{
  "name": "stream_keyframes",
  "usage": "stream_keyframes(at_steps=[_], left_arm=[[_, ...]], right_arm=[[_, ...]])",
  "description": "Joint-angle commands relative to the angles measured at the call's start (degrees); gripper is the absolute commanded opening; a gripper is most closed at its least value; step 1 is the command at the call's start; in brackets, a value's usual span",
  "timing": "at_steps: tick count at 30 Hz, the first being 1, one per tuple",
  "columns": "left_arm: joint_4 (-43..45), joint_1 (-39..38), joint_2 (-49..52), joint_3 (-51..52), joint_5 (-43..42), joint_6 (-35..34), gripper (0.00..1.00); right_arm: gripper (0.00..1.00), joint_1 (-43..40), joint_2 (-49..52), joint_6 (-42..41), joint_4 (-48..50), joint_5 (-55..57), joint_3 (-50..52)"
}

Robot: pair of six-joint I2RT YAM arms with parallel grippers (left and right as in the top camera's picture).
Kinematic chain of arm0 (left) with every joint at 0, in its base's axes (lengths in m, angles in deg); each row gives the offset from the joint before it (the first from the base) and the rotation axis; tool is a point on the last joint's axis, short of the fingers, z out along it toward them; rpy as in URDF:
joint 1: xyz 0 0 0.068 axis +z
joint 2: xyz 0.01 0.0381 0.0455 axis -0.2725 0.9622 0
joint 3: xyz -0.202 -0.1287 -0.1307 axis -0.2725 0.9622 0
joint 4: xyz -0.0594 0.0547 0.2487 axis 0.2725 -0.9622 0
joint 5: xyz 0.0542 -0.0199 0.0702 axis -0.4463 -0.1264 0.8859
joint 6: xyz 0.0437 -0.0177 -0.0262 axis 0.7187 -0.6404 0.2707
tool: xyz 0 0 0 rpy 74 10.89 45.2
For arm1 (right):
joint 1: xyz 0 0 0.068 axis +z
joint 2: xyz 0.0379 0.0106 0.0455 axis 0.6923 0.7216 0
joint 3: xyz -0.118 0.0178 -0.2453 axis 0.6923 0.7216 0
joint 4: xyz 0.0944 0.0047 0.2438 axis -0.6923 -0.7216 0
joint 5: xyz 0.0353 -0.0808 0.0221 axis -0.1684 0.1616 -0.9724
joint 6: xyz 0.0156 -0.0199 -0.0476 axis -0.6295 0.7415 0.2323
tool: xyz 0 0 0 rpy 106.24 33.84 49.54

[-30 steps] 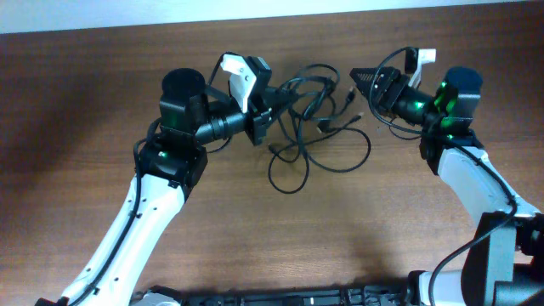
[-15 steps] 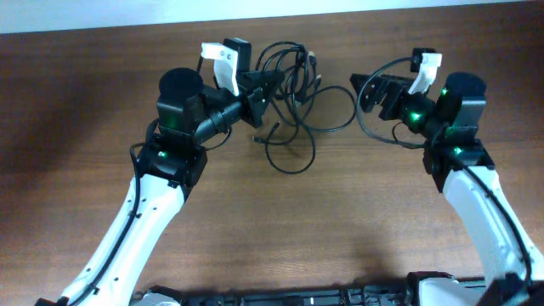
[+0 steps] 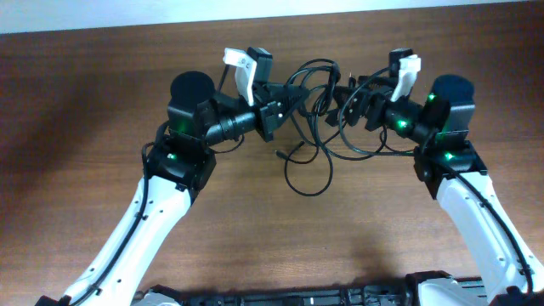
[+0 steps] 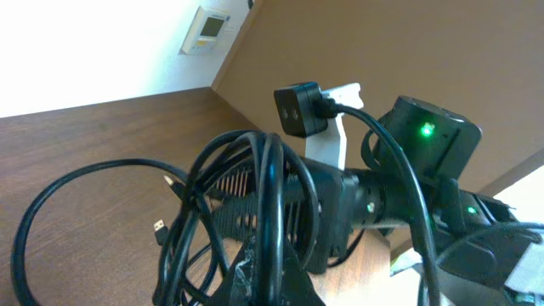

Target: Untangle cables

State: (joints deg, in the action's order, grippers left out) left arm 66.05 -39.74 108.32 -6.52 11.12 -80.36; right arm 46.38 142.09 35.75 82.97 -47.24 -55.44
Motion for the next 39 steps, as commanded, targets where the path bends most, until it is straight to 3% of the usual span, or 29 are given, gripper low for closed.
stream_keyframes(at_steps=[1, 5, 7, 10, 12, 13, 15, 24, 26, 31, 39], left_arm=[[0.7, -0.1, -0.2, -0.7, 2.0, 0.1, 0.0], [0.7, -0.9, -0.2, -0.7, -2.1, 0.1, 0.0], [0.5, -2.1, -0.2, -0.7, -2.0, 0.1, 0.0], [0.5, -3.9, -0.2, -0.7, -1.8, 0.2, 0.0], [0.4, -4.5, -0.2, -0.7, -0.8, 0.2, 0.0], [0.3, -4.5, -0.2, -0.7, -0.2, 0.2, 0.0], [0.3, -4.5, -0.2, -0.7, 0.2, 0.1, 0.0], [0.1, -6.3, -0.2, -0.7, 0.6, 0.1, 0.0], [0.2, -7.9, -0.2, -0.7, 1.0, 0.1, 0.0], [0.3, -10.6, -0.2, -0.7, 0.5, 0.1, 0.0], [0.3, -10.7, -0.2, -0.7, -14.0, 1.3, 0.0]], right_arm=[[0.93, 1.6, -1.1, 1.0, 0.2, -0.2, -0.1], [0.91, 1.6, -1.1, 0.9, 0.8, 6.8, -0.1], [0.8, 1.6, -1.1, 0.9, 2.2, 6.9, -0.1], [0.72, 1.6, -1.1, 0.9, 3.7, 6.5, -0.1], [0.49, 1.6, -1.1, 0.9, 4.4, 5.7, -0.1], [0.33, 1.6, -1.2, 0.9, 4.5, 5.6, -0.1], [0.19, 1.6, -1.2, 1.0, 4.7, 4.9, -0.1], [0.24, 1.6, -1.2, 0.8, 8.9, -0.2, -0.1], [0.04, 1.6, -1.2, 0.8, 8.9, 0.2, -0.1], [0.04, 1.6, -1.2, 0.4, 6.4, 8.6, -0.1], [0.04, -3.3, -1.2, -7.5, 5.1, 15.6, -0.1]])
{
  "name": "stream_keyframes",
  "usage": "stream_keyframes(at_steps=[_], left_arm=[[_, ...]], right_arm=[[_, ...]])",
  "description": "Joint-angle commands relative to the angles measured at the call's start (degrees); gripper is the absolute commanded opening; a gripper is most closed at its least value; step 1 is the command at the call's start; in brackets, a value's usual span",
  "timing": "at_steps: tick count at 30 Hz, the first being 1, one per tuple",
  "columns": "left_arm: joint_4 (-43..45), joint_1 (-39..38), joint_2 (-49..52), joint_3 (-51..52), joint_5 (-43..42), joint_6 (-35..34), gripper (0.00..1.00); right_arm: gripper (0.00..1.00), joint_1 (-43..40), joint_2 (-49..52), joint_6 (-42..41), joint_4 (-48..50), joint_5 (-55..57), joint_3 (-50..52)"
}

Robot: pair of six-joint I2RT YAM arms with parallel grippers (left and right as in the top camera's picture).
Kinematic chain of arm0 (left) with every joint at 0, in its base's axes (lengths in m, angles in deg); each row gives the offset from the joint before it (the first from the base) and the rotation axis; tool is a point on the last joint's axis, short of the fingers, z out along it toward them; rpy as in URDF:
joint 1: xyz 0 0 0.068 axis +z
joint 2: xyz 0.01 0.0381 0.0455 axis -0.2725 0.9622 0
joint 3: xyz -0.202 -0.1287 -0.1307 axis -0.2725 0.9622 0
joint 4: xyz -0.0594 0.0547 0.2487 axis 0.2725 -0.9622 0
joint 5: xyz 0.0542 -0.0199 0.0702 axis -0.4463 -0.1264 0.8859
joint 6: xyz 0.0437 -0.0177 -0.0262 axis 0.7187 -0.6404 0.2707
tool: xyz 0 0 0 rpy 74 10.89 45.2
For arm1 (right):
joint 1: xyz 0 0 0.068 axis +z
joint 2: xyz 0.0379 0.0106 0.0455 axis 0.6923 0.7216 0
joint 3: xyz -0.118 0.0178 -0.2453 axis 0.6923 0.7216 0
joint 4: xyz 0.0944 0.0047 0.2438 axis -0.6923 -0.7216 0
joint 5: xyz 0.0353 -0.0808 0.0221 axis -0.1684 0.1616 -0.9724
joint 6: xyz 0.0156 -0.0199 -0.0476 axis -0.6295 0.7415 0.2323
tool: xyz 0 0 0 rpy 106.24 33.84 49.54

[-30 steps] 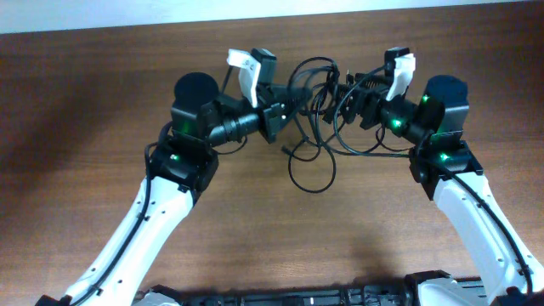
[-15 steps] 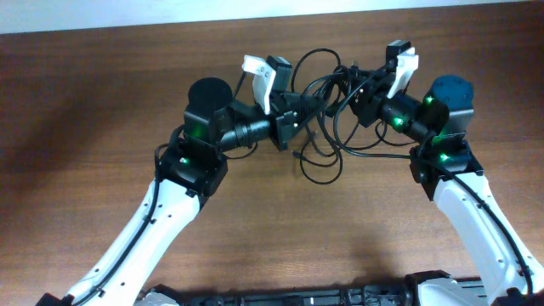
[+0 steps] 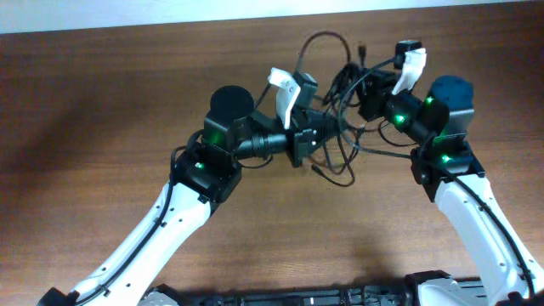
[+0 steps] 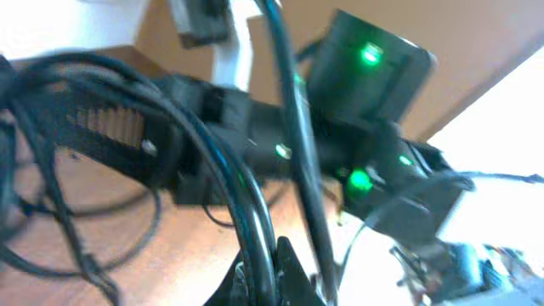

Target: Untangle cables

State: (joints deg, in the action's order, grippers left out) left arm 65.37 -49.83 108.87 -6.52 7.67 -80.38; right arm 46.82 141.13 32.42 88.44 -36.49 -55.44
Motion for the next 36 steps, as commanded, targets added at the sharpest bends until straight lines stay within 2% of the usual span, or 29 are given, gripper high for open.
stream_keyframes(at_steps=[1, 6, 9, 10, 11, 12, 13, 15, 21, 25, 29, 33, 36], left_arm=[[0.7, -0.1, -0.8, -0.7, -13.4, 2.1, 0.0], [-4.3, 2.3, -0.8, -0.7, -15.3, 2.5, 0.0], [-4.4, 4.0, -0.8, -0.7, -16.0, 2.6, 0.0], [-4.5, 4.7, -0.8, -0.7, -16.0, 2.6, 0.0], [-4.5, 5.8, -0.8, -0.7, -17.2, 5.4, 0.0], [-4.5, 6.4, -0.8, -0.7, -18.5, 8.3, 0.0], [-4.7, 7.2, -0.8, -0.7, -20.6, 12.5, 0.0], [-5.3, 8.4, -0.8, -0.7, -23.5, 18.8, 0.0], [-5.1, 8.6, -0.8, -0.7, -23.1, 27.0, 0.0], [-4.8, 8.6, -0.8, -0.7, -13.0, 29.4, 0.0], [-4.2, 8.6, -0.8, -0.7, -11.1, 36.1, 0.0], [-0.9, 8.6, -0.8, -0.7, -9.0, 35.0, 0.0], [7.3, 8.6, -0.8, -0.7, -9.0, 27.4, 0.0]], right_arm=[[0.04, -5.4, -0.2, -5.3, -0.8, 4.8, -0.1], [0.04, -14.4, -0.2, -8.0, -1.5, -1.2, -0.1], [0.06, -18.1, -0.2, -8.0, -1.3, -8.7, -0.1], [0.25, -18.9, -0.2, -8.0, -1.4, -12.8, -0.1], [0.47, -19.2, -0.2, -8.0, -1.4, -16.5, -0.1], [0.61, -19.2, -0.2, -8.0, -1.4, -19.3, -0.1], [0.75, -19.2, -0.2, -8.0, -1.4, -22.4, -0.1], [0.89, -19.1, -0.2, -10.1, -1.4, -28.8, -0.1], [0.91, -19.1, -0.2, -20.1, -1.4, -40.6, -0.1], [0.91, -19.1, -0.2, -22.0, -1.4, -45.7, -0.1], [0.91, -19.1, -0.2, -23.0, -1.4, -47.7, -0.1], [0.91, -19.1, -0.1, -22.8, -1.4, -45.9, -0.1], [0.91, -19.1, -0.1, -22.8, -3.1, -41.9, 0.1]])
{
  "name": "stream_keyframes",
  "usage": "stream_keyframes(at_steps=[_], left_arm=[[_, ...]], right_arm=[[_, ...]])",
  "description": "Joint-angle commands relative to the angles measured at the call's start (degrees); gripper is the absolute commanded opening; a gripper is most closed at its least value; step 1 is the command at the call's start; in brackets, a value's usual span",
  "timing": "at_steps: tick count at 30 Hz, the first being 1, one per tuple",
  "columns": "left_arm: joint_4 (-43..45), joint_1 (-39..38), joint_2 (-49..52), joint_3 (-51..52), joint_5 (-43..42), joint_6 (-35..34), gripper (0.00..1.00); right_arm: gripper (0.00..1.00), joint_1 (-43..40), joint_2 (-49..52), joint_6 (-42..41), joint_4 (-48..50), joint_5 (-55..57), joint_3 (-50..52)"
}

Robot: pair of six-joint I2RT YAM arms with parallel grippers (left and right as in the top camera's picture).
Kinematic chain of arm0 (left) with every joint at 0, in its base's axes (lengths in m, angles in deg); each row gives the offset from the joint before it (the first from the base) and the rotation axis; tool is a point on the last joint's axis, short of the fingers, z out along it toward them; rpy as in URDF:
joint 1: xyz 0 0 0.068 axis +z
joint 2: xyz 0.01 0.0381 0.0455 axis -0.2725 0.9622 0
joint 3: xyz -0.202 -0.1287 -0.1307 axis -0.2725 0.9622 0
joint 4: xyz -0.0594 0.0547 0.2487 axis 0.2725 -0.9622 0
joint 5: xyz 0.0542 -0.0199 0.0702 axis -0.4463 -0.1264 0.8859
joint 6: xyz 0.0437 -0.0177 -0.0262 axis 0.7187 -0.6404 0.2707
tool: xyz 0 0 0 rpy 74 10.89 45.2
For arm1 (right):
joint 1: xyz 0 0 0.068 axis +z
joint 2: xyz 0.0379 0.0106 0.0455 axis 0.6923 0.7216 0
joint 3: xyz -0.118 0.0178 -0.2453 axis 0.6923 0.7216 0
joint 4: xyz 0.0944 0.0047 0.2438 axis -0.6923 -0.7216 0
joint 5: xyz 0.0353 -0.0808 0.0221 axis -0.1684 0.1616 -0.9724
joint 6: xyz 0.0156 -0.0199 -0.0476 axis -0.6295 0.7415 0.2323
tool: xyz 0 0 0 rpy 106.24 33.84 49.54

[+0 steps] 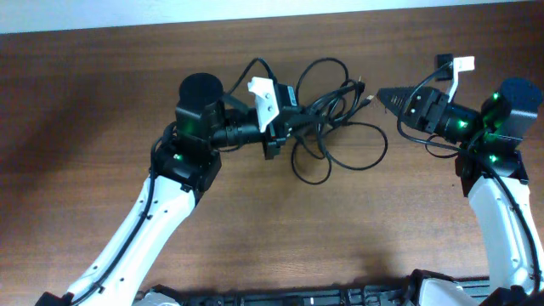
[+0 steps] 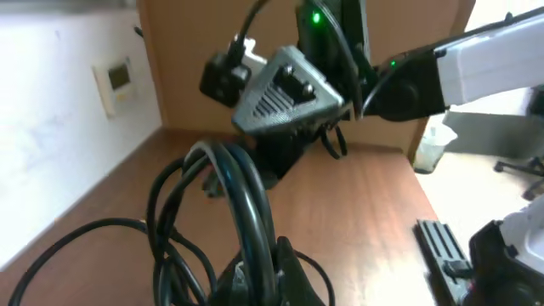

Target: Untangle cables

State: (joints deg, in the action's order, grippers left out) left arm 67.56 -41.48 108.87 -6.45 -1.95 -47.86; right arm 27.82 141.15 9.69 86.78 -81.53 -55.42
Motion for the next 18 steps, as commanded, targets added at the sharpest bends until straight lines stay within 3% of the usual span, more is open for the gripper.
stream_keyframes(at_steps=[1, 5, 12, 18], left_arm=[[7.3, 0.2, -0.8, -0.7, 0.7, -6.7, 0.0], [14.3, 0.2, -0.8, -0.7, 4.5, -16.9, 0.0], [15.3, 0.2, -0.8, -0.7, 17.0, -32.6, 0.0], [20.0, 0.2, -0.8, -0.7, 17.7, -35.6, 0.0]], right_arm=[[0.92, -0.1, -0.1, 0.0, -2.8, 4.3, 0.2], [0.92, 3.3, -0.1, 3.0, -6.2, 7.8, 0.2], [0.93, 14.5, -0.1, 3.0, -6.6, 17.6, 0.2], [0.93, 20.1, -0.1, 2.7, -11.3, 24.5, 0.2]])
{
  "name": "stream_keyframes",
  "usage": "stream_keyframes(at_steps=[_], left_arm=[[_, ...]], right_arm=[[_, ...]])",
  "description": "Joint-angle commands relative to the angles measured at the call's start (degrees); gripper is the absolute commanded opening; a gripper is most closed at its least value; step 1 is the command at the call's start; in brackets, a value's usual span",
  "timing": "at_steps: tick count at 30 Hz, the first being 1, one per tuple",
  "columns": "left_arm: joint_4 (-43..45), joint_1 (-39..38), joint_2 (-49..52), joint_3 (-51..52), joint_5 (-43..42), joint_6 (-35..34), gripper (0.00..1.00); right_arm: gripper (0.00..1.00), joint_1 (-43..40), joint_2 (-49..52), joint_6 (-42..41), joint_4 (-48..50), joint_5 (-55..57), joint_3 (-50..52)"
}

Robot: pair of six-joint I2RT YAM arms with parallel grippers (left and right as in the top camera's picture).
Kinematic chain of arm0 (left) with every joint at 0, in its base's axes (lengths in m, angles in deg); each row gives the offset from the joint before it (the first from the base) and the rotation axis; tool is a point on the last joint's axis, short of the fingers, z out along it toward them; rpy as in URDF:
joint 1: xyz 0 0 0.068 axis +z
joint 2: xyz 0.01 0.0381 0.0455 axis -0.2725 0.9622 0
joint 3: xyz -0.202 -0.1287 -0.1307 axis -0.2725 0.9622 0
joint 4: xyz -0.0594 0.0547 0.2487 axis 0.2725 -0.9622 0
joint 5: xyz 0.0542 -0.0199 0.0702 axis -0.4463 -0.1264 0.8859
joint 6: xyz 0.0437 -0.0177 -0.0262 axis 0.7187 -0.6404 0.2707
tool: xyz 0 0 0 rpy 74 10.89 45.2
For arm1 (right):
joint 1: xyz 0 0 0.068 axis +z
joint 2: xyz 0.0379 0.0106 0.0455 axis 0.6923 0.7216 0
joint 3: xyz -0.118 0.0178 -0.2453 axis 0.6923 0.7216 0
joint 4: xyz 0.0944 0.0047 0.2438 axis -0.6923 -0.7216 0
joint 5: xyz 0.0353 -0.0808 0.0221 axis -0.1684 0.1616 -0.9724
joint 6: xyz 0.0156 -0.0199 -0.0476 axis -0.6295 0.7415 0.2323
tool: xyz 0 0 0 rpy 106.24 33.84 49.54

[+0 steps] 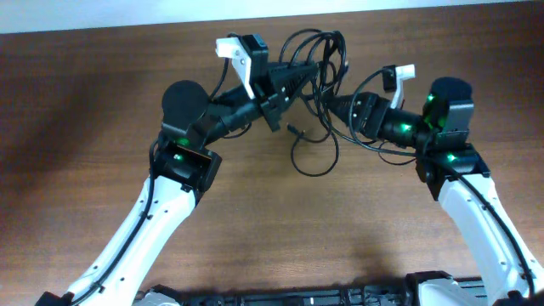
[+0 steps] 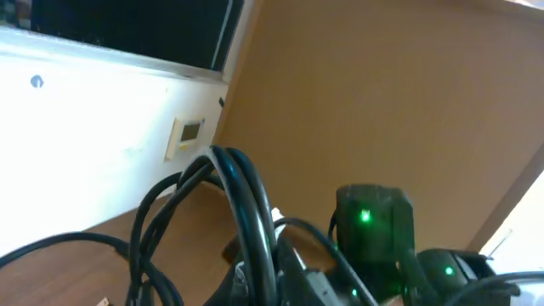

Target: Untangle cables

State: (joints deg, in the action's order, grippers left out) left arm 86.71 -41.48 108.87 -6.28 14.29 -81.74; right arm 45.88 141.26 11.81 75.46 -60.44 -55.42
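A tangle of black cables [image 1: 316, 56] hangs lifted over the brown table [image 1: 93, 110], and one loop [image 1: 313, 161] droops to the wood. My left gripper [image 1: 287, 78] is shut on a bundle of strands; in the left wrist view these cables [image 2: 242, 191] arch up from its fingertips [image 2: 255, 274]. My right gripper [image 1: 334, 105] points left into the tangle, close beside the left one. Its tip is buried among the strands, so its jaws cannot be read. The right arm [image 2: 374, 228] shows just behind the bundle.
The table's far edge [image 1: 272, 19] meets a white wall just behind the cables. A small plug end [image 1: 291, 130] dangles below the left gripper. Both arms' white links reach in from the near corners.
My left gripper has risen and moved toward the far edge, still holding the bundle. My right gripper, then apart at the right, is now in among the cables next to the left one.
At first both grippers stood in the tangle near the table's middle. Then both were further right with the cables bunched between them. Later the right gripper was clear of the cables at the right while the left held them. Now both meet again at the lifted tangle.
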Motion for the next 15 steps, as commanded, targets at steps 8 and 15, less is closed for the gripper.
stream_keyframes(at_steps=[8, 15], left_arm=[[0.4, -1.3, -0.8, -0.9, -1.9, -1.7, 0.0], [-1.7, -7.0, -0.8, -0.9, -3.7, -1.7, 0.0]], right_arm=[[0.93, 9.2, -0.2, -2.6, 2.2, 12.4, 0.2], [0.96, 9.2, -0.2, -5.2, 7.5, 22.9, 0.2]])
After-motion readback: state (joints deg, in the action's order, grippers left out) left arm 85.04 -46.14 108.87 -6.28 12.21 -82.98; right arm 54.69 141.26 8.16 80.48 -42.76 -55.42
